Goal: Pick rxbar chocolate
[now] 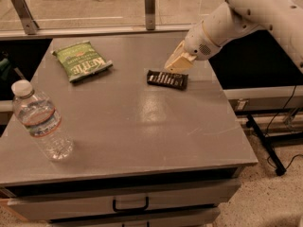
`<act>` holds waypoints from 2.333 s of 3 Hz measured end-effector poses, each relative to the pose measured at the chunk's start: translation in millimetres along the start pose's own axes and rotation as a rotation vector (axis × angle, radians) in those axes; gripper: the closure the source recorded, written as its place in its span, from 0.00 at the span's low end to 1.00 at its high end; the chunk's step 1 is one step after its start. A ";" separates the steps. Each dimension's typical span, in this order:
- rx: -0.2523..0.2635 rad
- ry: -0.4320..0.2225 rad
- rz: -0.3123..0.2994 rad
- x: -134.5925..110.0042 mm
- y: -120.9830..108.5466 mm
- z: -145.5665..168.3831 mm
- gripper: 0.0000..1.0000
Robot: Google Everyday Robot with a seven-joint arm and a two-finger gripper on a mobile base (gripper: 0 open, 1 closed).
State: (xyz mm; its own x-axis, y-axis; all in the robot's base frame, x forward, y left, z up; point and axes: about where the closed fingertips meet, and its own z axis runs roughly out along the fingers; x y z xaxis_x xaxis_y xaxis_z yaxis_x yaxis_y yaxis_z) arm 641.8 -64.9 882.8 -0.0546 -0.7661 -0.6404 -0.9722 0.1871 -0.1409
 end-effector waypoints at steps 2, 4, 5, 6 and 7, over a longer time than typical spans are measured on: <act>-0.036 -0.021 -0.027 -10.1 17.5 -9.5 0.51; -0.010 -0.048 -0.033 -7.1 2.4 6.3 0.05; -0.010 -0.045 -0.023 -2.8 -3.2 13.7 0.00; -0.007 -0.024 -0.012 8.0 -3.1 23.9 0.00; 0.002 -0.003 0.000 22.7 -3.6 34.4 0.00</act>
Offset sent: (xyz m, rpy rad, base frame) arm -0.0182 0.0007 0.0115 0.0322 -0.0028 0.0478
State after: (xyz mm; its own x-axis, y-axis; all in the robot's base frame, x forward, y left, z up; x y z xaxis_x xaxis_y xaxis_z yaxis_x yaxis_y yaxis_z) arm 651.9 -61.8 842.8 -0.0536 -0.7645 -0.6424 -0.9718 0.1880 -0.1426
